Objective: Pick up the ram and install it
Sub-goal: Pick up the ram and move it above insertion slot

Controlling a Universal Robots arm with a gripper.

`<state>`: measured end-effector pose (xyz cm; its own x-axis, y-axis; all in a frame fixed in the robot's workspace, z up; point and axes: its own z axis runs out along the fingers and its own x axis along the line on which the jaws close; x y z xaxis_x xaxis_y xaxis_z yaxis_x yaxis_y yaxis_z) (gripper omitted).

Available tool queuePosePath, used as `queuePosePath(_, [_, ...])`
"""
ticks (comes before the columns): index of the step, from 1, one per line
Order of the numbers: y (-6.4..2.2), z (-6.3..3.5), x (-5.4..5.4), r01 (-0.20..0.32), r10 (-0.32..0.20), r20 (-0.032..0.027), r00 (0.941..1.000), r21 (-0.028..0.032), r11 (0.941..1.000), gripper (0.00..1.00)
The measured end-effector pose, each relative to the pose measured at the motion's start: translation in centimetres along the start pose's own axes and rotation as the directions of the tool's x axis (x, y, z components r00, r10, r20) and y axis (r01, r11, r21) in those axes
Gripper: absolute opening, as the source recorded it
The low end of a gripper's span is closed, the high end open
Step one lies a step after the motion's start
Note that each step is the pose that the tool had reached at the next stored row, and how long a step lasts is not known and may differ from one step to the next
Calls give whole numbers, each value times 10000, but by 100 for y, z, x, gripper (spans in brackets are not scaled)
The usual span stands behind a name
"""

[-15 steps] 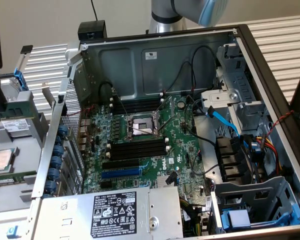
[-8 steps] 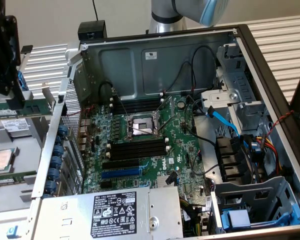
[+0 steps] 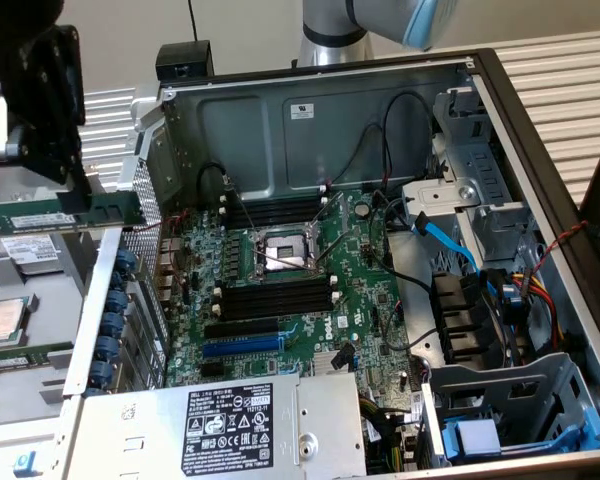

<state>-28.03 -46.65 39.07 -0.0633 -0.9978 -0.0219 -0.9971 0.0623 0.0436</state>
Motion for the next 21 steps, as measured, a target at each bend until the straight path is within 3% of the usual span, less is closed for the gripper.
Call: queuePosePath(21, [-955,-41,-61,-1,1,0,10000,0,10000,12])
